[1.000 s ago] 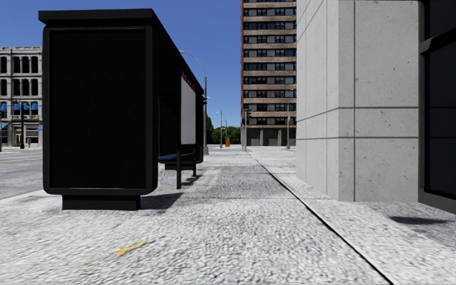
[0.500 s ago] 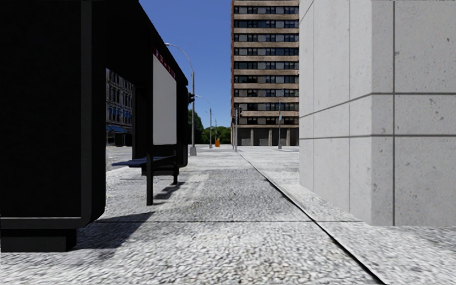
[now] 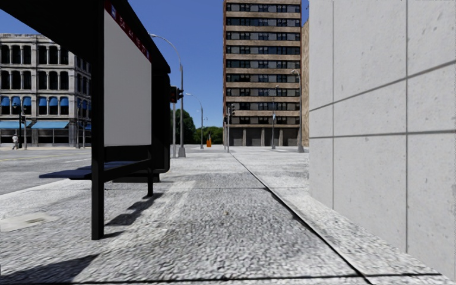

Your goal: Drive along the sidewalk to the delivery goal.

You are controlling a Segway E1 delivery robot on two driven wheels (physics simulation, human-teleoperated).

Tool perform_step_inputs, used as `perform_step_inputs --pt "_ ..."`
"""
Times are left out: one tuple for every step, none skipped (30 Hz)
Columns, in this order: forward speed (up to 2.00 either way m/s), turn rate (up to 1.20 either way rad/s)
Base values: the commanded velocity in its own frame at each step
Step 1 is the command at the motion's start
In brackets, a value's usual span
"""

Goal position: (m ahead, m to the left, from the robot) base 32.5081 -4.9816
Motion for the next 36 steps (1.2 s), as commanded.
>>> perform_step_inputs --pt "1.92 -0.22" --pt "1.92 -0.22" --pt "1.92 -0.22" --pt "1.92 -0.22" --pt "1.92 -0.22" --pt "1.93 -0.22" --pt "1.93 -0.22" --pt "1.93 -0.22" --pt "1.93 -0.22" --pt "1.93 -0.22" --pt "1.93 -0.22" --pt "1.93 -0.22" --pt "1.93 -0.22" --pt "1.93 -0.22" --pt "1.93 -0.22" --pt "1.93 -0.22" --pt "1.93 -0.22" --pt "1.93 -0.22" --pt "1.93 -0.22" --pt "1.93 -0.22" --pt "1.93 -0.22" --pt "1.93 -0.22" --pt "1.93 -0.22" --pt "1.93 -0.22" --pt "1.93 -0.22" --pt "1.93 -0.22" --pt "1.93 -0.22" --pt "1.93 -0.22" --pt "1.93 -0.22" --pt "1.93 -0.22" --pt "1.93 -0.22" --pt "1.93 -0.22" --pt "1.93 -0.22" --pt "1.93 -0.22" --pt "1.93 -0.22" --pt "1.93 -0.22"
